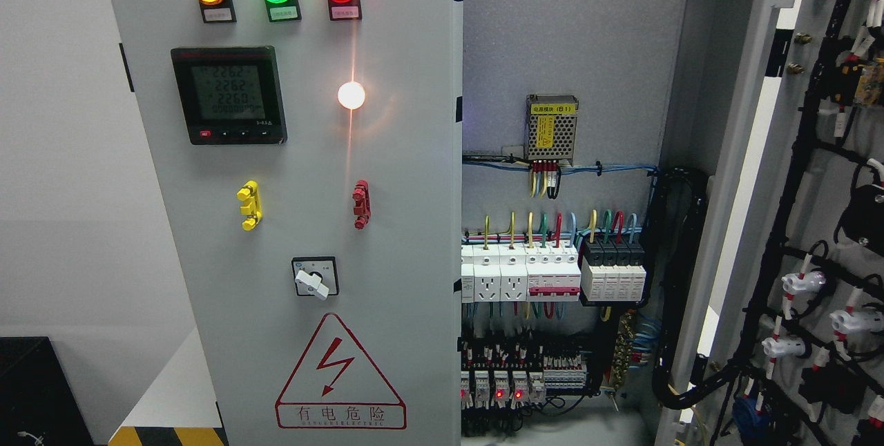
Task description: Open door with both hands
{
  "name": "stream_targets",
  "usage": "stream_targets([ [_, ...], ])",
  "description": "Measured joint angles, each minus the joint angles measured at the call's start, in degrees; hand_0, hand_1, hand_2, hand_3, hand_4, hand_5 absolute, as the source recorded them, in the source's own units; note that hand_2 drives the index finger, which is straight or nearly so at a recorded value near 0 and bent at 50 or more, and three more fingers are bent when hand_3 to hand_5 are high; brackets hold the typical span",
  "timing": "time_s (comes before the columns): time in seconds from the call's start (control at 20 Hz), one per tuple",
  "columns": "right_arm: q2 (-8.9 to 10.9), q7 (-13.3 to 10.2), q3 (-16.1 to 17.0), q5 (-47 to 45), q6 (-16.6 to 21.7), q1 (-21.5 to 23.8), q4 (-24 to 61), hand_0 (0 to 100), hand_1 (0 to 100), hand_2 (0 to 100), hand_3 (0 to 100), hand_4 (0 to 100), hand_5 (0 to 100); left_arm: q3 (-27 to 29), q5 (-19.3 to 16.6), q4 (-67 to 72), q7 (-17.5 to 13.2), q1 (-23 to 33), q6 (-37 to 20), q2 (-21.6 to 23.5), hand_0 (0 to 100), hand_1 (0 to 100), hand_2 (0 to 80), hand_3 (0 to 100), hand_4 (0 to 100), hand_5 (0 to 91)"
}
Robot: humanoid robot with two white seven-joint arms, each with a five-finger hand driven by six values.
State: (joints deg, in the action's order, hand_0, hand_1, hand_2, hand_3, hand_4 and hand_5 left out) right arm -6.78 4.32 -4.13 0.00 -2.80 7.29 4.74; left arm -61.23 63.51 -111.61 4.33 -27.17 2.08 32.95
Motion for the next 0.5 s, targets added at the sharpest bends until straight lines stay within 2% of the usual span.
stream_targets([
  [0.2, 0.00, -0.11, 0.00, 0.00, 0.00, 0.00, 0.00, 19, 0, 0, 0, 0, 0, 2.66, -4.14, 2.51, -0.06, 9.73, -0.92, 0.98, 0, 0, 0.0, 0, 0, 0.0],
  [0.35, 0.00, -0.16, 0.00, 0.00, 0.00, 0.00, 0.00, 19, 0, 0, 0, 0, 0, 5.11, -5.81, 5.17, -0.04, 16.39, -1.40, 1.22, 0, 0, 0.0, 0, 0, 0.0],
  [0.5, 0.00, -0.18, 0.00, 0.00, 0.00, 0.00, 0.01, 19, 0, 0, 0, 0, 0, 7.79, -6.80, 8.58, -0.03, 20.70, -1.72, 1.12, 0, 0, 0.0, 0, 0, 0.0],
])
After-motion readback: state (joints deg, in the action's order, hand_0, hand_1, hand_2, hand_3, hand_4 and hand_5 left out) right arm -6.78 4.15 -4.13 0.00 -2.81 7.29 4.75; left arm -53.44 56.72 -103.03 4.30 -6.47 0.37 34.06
